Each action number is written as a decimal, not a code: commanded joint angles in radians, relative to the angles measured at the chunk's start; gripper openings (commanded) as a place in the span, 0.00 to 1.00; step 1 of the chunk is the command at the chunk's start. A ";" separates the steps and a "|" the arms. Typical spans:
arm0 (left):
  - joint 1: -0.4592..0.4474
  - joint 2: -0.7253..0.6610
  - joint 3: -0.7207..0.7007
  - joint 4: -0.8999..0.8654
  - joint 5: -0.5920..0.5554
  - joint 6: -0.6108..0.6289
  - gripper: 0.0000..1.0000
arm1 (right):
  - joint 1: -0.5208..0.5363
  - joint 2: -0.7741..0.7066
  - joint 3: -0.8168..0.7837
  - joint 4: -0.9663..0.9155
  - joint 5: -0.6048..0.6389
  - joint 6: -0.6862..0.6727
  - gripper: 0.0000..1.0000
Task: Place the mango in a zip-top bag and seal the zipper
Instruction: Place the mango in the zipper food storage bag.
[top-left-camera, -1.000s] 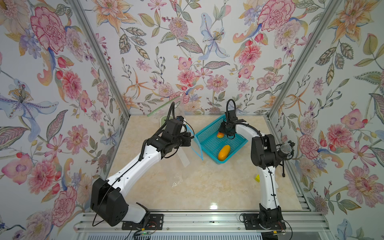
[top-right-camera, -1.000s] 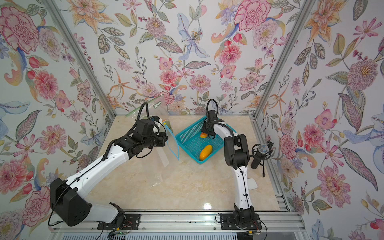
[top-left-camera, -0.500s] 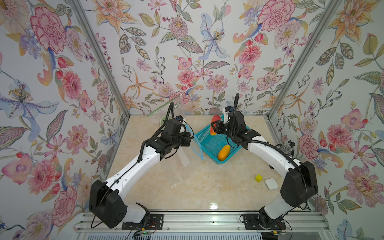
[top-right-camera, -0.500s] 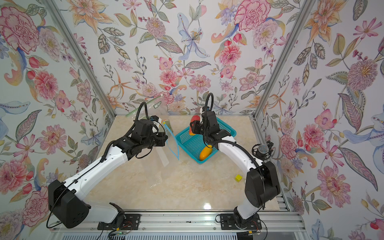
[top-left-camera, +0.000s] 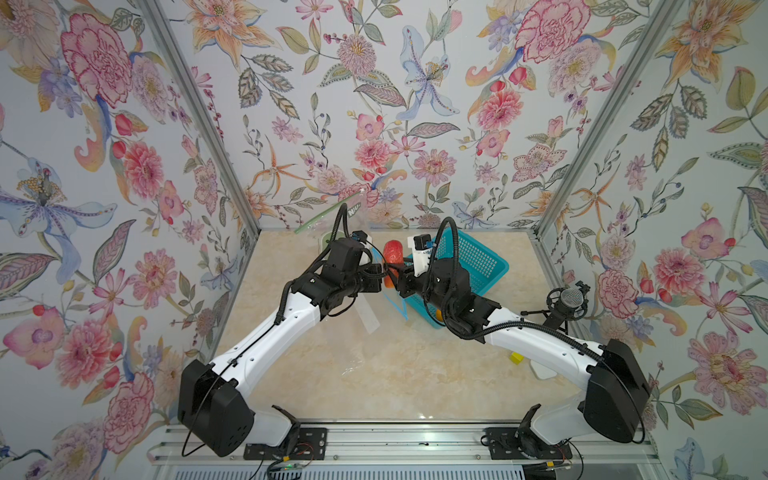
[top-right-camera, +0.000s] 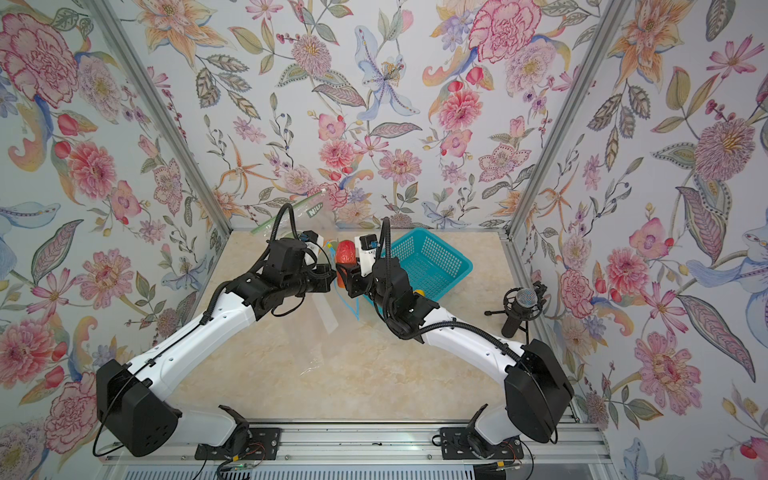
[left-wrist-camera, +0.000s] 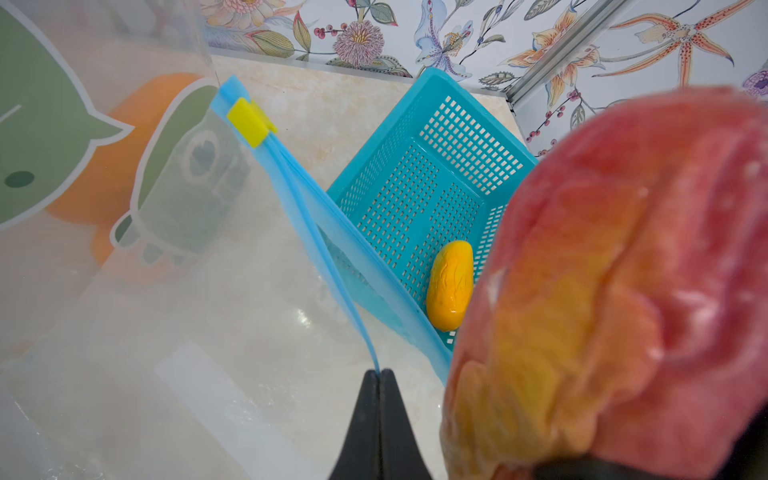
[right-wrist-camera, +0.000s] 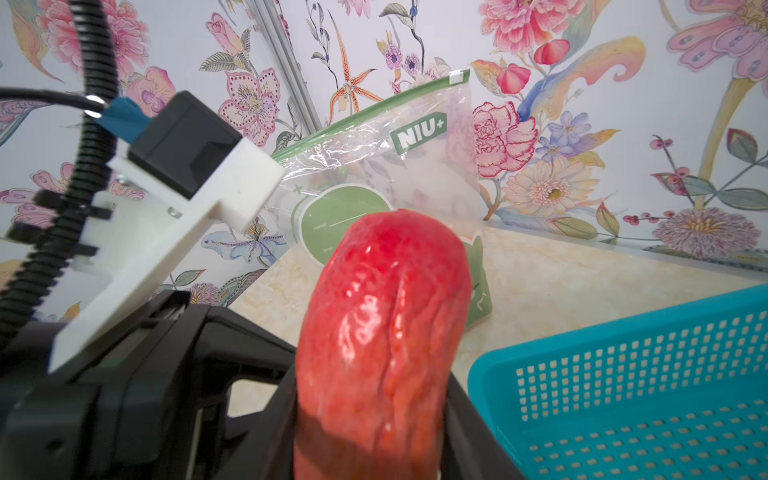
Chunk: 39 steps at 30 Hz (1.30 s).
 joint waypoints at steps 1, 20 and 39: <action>0.013 -0.031 0.020 0.028 -0.011 -0.018 0.00 | 0.019 0.008 -0.027 0.065 0.047 -0.050 0.28; 0.013 -0.032 0.062 0.008 -0.046 -0.009 0.00 | 0.045 -0.011 -0.111 -0.024 0.018 -0.070 0.62; 0.013 -0.033 0.021 0.048 0.014 -0.028 0.00 | -0.020 -0.140 -0.069 -0.134 0.010 -0.046 0.86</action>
